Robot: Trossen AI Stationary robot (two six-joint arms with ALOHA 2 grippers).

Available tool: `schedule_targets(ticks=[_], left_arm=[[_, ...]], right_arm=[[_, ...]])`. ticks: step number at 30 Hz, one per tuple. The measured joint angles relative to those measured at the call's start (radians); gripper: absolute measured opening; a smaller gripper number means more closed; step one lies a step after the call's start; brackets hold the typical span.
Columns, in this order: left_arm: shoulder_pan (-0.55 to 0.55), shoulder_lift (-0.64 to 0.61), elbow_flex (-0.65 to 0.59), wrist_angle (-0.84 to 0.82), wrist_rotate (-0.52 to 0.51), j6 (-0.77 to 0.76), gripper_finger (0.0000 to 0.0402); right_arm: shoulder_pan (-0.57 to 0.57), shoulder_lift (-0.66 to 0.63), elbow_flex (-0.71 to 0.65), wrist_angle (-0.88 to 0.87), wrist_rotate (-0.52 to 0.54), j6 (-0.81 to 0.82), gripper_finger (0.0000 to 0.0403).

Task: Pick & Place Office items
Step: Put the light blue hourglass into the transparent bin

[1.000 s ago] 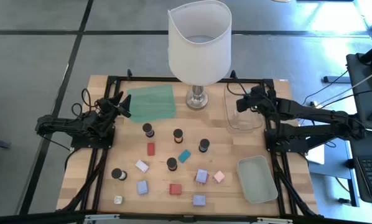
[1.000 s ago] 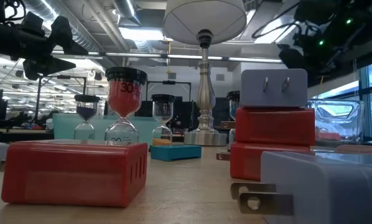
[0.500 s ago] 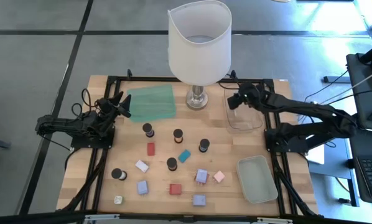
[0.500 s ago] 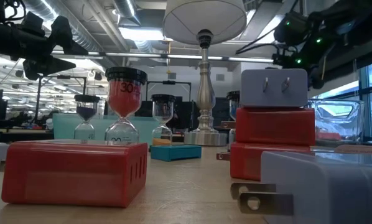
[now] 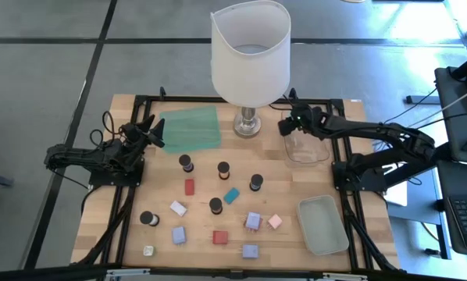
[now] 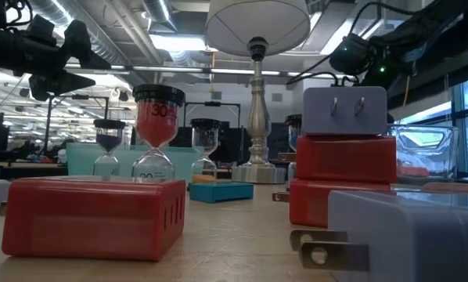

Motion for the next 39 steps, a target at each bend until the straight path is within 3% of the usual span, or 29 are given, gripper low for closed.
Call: schedule_targets(ticks=[24, 39], left_arm=[[0.0, 0.0, 0.0, 0.0, 0.0, 0.0, 0.029], [0.0, 0.0, 0.0, 0.0, 0.0, 0.0, 0.029]], right_arm=[[0.014, 0.053, 0.0, 0.004, 0.027, 0.07, 0.0202], [0.013, 0.005, -0.001, 0.003, 0.027, 0.074, 0.0315]])
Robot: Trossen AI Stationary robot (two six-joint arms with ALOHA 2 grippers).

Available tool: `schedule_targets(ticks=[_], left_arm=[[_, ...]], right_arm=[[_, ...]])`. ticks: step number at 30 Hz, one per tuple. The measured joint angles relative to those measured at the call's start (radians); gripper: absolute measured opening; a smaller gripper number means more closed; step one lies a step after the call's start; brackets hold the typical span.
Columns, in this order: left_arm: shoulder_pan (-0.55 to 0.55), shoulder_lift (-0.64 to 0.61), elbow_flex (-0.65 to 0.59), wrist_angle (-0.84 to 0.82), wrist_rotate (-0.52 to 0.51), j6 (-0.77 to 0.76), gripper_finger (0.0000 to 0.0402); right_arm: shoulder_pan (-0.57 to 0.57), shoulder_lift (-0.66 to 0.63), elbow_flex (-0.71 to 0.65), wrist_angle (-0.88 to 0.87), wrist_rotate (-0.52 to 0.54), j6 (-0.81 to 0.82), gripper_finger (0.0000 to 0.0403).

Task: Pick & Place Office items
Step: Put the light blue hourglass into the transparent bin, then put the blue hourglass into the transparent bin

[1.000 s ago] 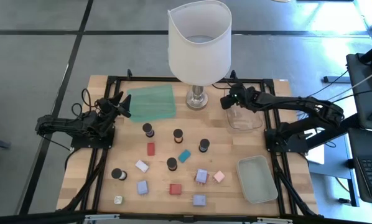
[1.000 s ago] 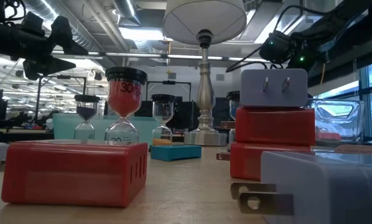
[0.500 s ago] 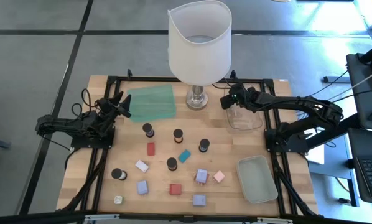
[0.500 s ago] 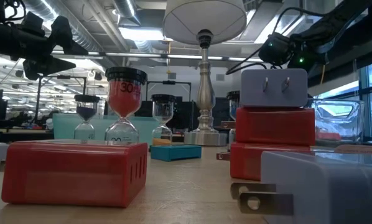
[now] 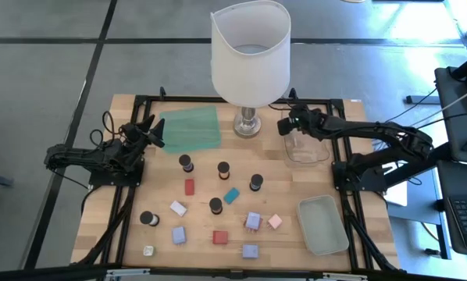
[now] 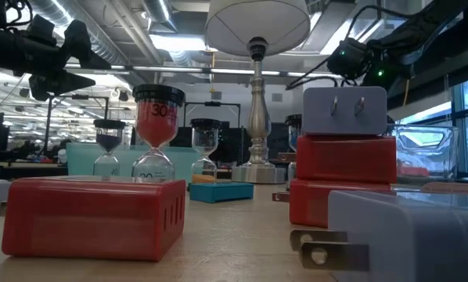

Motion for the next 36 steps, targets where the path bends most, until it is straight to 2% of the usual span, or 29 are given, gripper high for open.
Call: schedule_targets(ticks=[6, 12, 15, 19, 27, 30, 36], left_arm=[[0.0, 0.0, 0.0, 0.0, 0.0, 0.0, 0.029], [0.0, 0.0, 0.0, 0.0, 0.0, 0.0, 0.029], [0.0, 0.0, 0.0, 0.0, -0.001, 0.0, 0.029], [0.0, 0.0, 0.0, 0.0, -0.001, 0.0, 0.029], [0.0, 0.0, 0.0, 0.0, -0.001, 0.0, 0.029], [0.0, 0.0, 0.0, 0.0, -0.002, 0.0, 0.029], [0.0, 0.0, 0.0, 0.0, -0.002, 0.0, 0.029]], right_arm=[[0.02, -0.136, 0.0, -0.02, 0.0, -0.011, 0.0353], [0.077, -0.304, 0.0, -0.048, -0.02, -0.095, 0.0362], [0.118, -0.383, 0.0, -0.046, -0.1, -0.156, 0.0359], [0.162, -0.456, 0.0, -0.036, -0.26, -0.214, 0.0355], [0.237, -0.469, 0.0, -0.008, -0.586, -0.349, 0.0354], [0.279, -0.454, 0.0, -0.002, -0.629, -0.427, 0.0354], [0.375, -0.4, 0.0, 0.037, -0.632, -0.585, 0.0355]])
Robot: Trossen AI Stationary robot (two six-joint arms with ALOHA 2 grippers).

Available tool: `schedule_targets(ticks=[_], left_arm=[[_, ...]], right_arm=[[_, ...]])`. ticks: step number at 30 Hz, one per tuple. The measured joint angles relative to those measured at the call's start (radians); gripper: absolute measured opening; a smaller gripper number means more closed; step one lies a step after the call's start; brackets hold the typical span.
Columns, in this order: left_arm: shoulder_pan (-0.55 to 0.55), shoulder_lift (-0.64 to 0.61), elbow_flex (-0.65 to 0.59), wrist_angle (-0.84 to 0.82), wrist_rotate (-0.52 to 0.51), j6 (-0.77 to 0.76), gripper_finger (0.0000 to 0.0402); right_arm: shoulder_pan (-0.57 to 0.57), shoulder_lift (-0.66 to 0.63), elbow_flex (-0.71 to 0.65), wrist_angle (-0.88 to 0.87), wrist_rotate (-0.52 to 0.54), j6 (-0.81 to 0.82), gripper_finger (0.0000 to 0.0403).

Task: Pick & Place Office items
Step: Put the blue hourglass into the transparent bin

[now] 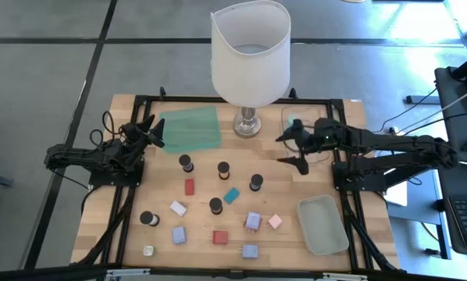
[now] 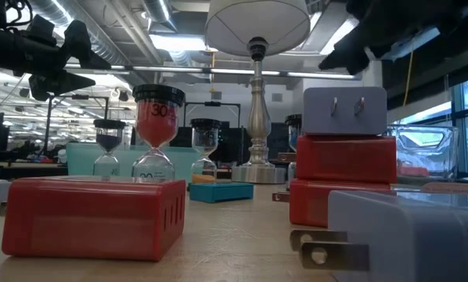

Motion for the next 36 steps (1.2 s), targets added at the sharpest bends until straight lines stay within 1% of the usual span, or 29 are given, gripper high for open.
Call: schedule_targets(ticks=[4, 8, 14, 22, 24, 27, 29, 36], left_arm=[[0.0, 0.0, 0.0, 0.0, 0.0, 0.0, 0.029], [0.0, 0.0, 0.0, 0.0, 0.0, 0.0, 0.029], [0.0, 0.0, 0.0, 0.0, 0.001, 0.0, 0.029], [0.0, 0.0, 0.0, 0.0, 0.001, 0.0, 0.029], [0.0, 0.0, 0.0, 0.0, 0.001, 0.0, 0.029], [0.0, 0.0, 0.0, 0.0, 0.001, 0.0, 0.029], [0.0, 0.0, 0.0, 0.0, 0.001, 0.0, 0.029], [0.0, 0.0, 0.0, 0.0, 0.001, 0.0, 0.029]], right_arm=[[0.058, 0.052, 0.0, 0.091, -0.001, -0.041, 0.0355], [0.102, 0.13, 0.0, 0.169, 0.0, -0.063, 0.0355], [0.158, 0.259, 0.0, 0.236, -0.049, -0.053, 0.0355], [0.223, 0.404, 0.0, 0.305, -0.024, -0.05, 0.0355], [0.233, 0.436, 0.0, 0.323, 0.01, -0.05, 0.0355], [0.244, 0.486, 0.0, 0.348, 0.107, -0.072, 0.0355], [0.249, 0.513, 0.0, 0.374, 0.142, -0.076, 0.0355], [0.249, 0.575, 0.0, 0.41, 0.142, -0.025, 0.0355]])
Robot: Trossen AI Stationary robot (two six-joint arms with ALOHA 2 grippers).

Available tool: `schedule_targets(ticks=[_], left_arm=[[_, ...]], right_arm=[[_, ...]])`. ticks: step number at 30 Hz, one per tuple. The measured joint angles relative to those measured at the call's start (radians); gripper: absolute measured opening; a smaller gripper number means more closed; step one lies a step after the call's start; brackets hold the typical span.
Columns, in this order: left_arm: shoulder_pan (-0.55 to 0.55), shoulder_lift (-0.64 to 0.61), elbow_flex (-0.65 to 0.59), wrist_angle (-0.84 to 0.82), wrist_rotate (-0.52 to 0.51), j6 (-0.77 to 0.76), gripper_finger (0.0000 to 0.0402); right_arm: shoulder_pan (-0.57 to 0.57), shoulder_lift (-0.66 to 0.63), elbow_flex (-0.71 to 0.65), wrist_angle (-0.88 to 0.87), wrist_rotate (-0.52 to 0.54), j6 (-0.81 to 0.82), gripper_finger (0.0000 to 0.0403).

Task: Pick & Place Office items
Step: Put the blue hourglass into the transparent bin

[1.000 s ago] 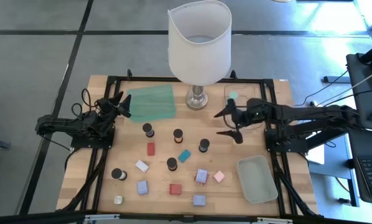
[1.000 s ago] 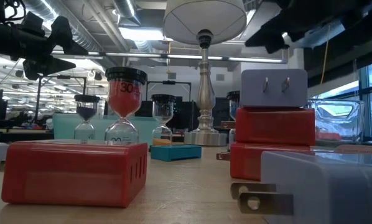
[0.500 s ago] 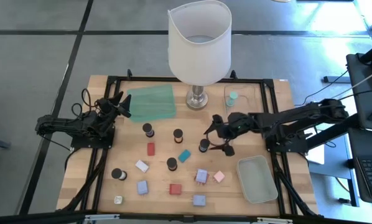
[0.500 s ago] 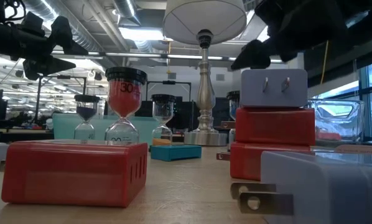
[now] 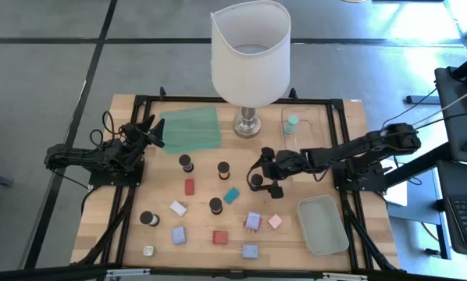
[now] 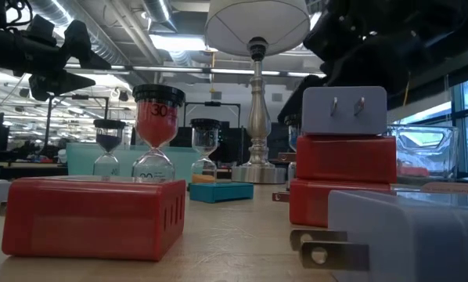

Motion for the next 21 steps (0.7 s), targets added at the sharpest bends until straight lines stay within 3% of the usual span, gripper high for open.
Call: schedule_targets(ticks=[10, 21], left_arm=[[0.0, 0.0, 0.0, 0.0, 0.0, 0.0, 0.029], [0.0, 0.0, 0.0, 0.0, 0.0, 0.0, 0.029]], right_arm=[[0.0, 0.026, 0.0, 0.002, -0.007, 0.055, 0.0344], [0.007, 0.026, 0.0, -0.044, -0.007, 0.105, 0.0235]])
